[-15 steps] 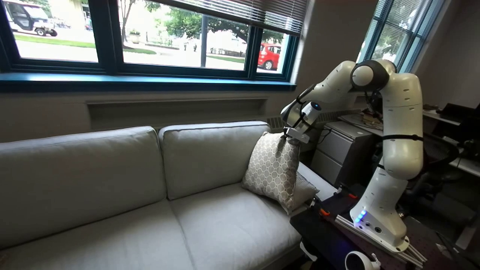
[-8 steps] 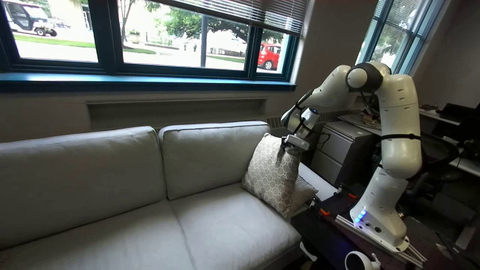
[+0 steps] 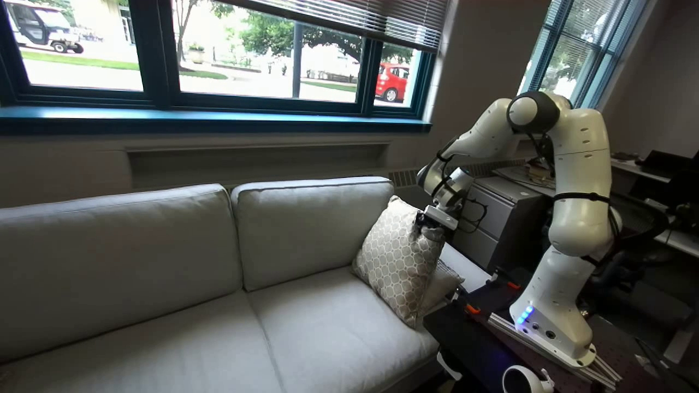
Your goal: Move the big pillow to the right side of the couch
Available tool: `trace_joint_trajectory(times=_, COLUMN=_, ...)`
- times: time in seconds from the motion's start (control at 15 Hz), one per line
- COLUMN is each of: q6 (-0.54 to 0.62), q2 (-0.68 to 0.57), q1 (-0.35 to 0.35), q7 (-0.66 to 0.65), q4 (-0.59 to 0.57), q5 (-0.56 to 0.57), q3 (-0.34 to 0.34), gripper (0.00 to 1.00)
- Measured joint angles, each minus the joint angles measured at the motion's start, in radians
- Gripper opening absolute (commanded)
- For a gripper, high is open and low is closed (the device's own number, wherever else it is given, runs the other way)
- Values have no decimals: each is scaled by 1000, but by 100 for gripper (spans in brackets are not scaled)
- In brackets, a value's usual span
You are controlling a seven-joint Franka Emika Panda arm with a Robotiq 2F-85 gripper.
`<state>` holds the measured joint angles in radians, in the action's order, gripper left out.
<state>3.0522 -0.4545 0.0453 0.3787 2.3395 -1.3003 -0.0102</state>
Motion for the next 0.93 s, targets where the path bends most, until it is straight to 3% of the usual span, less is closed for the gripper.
trace_joint_trajectory(times=0.33, q6=-70, q2=-28, q1=-100, q7=190, q4=4, q5=-125, q3=36, gripper=3)
trace_joint_trajectory(times=0.93, q6=-79, q2=-114, q1=-187, q7=260, q4=3, q5=-60, q3=-42, gripper=3)
